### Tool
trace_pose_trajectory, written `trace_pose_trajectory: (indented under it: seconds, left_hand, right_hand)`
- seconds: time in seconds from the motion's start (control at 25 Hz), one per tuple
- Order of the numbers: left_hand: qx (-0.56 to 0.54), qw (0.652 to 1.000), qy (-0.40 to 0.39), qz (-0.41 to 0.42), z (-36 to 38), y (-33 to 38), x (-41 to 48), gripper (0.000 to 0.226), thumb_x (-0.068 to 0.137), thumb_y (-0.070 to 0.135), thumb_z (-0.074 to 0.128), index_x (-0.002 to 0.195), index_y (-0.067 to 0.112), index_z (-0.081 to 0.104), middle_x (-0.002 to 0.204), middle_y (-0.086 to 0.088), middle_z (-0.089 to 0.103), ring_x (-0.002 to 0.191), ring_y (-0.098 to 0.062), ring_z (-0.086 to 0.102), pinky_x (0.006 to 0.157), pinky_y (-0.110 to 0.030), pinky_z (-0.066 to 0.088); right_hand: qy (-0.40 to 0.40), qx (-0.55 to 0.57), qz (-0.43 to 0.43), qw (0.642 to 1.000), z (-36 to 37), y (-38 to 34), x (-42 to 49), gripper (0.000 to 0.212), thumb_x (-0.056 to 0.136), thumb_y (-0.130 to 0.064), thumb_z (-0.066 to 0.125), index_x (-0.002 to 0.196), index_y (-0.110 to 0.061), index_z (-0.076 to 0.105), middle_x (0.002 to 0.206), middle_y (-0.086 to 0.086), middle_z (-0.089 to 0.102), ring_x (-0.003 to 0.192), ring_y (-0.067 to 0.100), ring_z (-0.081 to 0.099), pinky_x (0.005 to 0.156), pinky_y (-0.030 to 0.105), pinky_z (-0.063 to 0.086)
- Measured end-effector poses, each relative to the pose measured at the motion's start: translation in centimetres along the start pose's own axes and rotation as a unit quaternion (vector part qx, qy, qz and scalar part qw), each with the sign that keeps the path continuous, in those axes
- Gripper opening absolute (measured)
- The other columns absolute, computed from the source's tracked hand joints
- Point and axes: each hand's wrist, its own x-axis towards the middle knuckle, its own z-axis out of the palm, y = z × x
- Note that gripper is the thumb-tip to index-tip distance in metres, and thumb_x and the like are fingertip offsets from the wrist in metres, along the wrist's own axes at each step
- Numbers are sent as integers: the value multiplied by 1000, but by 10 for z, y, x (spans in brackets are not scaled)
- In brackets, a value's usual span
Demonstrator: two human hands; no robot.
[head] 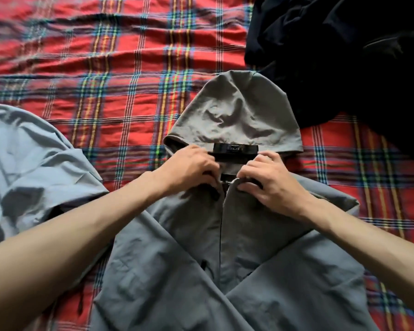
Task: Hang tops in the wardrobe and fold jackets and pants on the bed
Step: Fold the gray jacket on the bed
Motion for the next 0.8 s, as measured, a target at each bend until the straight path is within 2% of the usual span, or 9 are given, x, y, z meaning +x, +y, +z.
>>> trace_pose_trajectory:
  seconds: [0.08, 0.2, 0.32, 0.4, 0.48, 0.56, 0.64, 0.72, 0.8]
  left_hand:
    - [9, 997, -21, -73, 3, 8, 24, 15, 82, 42, 64, 87, 29, 71, 86, 4, 70, 89, -22, 66, 76, -32, 41]
    - [91, 974, -96, -182, 9, 21, 53, 22, 86, 46, 61, 99, 33, 72, 98, -6, 70, 97, -29, 65, 74, -32, 42]
    - [16, 975, -123, -183, 0, 17, 54, 16, 81, 38, 67, 94, 33, 74, 93, 0, 71, 92, -24, 66, 72, -29, 42]
    - [-47, 987, -65, -141, -9, 10, 44, 15, 80, 31, 67, 94, 31, 73, 90, 6, 72, 89, -19, 65, 73, -31, 47]
    - [-10, 982, 113, -150, -18, 0, 42, 19, 84, 31, 63, 101, 25, 70, 100, 2, 70, 95, -24, 62, 79, -36, 47]
    - [29, 924, 219, -314, -21, -22, 48, 38, 91, 39, 61, 121, 16, 58, 119, -8, 60, 109, -29, 53, 90, -40, 40]
    - [-108, 844, 204, -484, -24, -42, 59, 56, 91, 48, 61, 130, 10, 47, 129, -14, 54, 118, -31, 49, 96, -40, 38]
    - [-213, 794, 183, -539, -22, -58, 66, 46, 90, 47, 64, 119, 12, 57, 121, -12, 63, 114, -30, 57, 90, -34, 42]
    - [-262, 793, 195, -513, -18, -68, 66, 26, 88, 39, 70, 98, 16, 66, 103, -8, 71, 101, -26, 65, 84, -31, 49]
  right_hand:
    - [-1, -12, 16, 1000, 13, -2, 4, 26, 89, -46, 48, 85, -23, 60, 77, -8, 60, 80, 18, 54, 93, 35, 30]
    - [-3, -141, 35, 989, 35, 2, 9, 33, 90, -47, 46, 83, -19, 61, 74, -2, 60, 78, 24, 57, 85, 38, 33]
    - [1, -208, 60, 976, 47, 3, 0, 33, 93, -49, 51, 87, -18, 58, 81, 2, 56, 83, 26, 54, 87, 40, 36]
    - [27, -200, 70, 977, 44, -1, -2, 35, 89, -52, 56, 92, -17, 57, 87, 4, 55, 88, 28, 54, 88, 40, 35]
    - [69, -149, 80, 983, 23, -4, 10, 39, 82, -52, 65, 98, -17, 59, 98, 6, 55, 97, 28, 52, 90, 40, 35]
    - [171, -91, 165, 967, -5, 10, 36, 42, 83, -49, 66, 106, -14, 59, 112, 10, 53, 106, 27, 47, 92, 40, 35]
    - [231, -6, 351, 907, -28, 48, 57, 53, 85, -47, 65, 122, -11, 53, 126, 14, 50, 118, 29, 45, 100, 37, 34]
    - [197, 102, 474, 852, -32, 84, 67, 64, 82, -42, 70, 132, -10, 47, 131, 13, 50, 123, 28, 47, 104, 33, 34]
    - [170, 131, 483, 849, -30, 102, 68, 59, 78, -36, 76, 127, -14, 51, 119, 7, 60, 111, 23, 56, 99, 33, 42]
